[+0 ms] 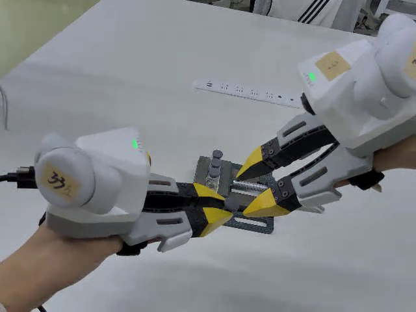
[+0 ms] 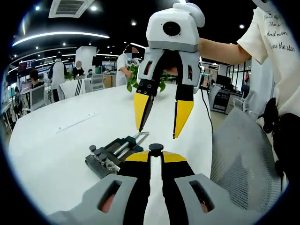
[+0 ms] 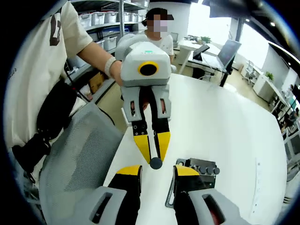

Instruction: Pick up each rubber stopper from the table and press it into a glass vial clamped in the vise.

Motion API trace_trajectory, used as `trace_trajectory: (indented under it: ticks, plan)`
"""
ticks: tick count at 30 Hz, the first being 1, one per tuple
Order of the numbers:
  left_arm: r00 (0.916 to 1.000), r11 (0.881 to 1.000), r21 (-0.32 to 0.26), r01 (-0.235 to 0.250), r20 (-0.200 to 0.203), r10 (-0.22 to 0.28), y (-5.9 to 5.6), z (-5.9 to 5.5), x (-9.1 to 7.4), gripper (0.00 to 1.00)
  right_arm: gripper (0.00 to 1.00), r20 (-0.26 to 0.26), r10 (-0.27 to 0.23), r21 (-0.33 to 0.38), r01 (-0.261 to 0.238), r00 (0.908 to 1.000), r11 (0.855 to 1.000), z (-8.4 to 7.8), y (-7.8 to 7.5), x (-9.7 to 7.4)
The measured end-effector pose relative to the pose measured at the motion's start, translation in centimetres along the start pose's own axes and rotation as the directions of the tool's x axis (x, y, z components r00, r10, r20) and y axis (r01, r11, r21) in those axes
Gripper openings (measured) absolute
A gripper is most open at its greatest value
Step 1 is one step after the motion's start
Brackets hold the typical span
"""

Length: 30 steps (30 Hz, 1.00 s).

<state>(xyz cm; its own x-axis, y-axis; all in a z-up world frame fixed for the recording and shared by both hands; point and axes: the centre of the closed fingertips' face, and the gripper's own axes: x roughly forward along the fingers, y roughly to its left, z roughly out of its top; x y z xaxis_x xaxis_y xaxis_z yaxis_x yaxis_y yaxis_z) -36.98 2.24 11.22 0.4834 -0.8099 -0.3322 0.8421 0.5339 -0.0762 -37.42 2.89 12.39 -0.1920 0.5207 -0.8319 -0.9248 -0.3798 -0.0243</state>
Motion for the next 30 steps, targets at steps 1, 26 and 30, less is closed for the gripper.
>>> trace_trajectory:
  ticks: [1, 26, 30]
  plan:
    - [1.0000, 1.000, -0.002, 0.003, 0.000, -0.003, -0.1, 0.0, 0.1, 0.04, 0.22, -0.007, 0.025, -0.015, -0.026, 0.9997, 1.000, -0.1, 0.3, 0.3]
    - [0.9996, 1.000, -0.007, 0.028, -0.002, -0.028, -1.2, -0.2, 0.3, 0.04, 0.11, -0.109, 0.083, -0.088, -0.093, 0.9906, 0.992, -0.9, 1.5, 1.6]
    - [0.9996, 1.000, -0.008, 0.030, 0.000, -0.030, -1.2, -0.3, 0.3, 0.04, 0.11, -0.116, 0.087, -0.095, -0.098, 0.9895, 0.991, -0.9, 1.5, 1.5]
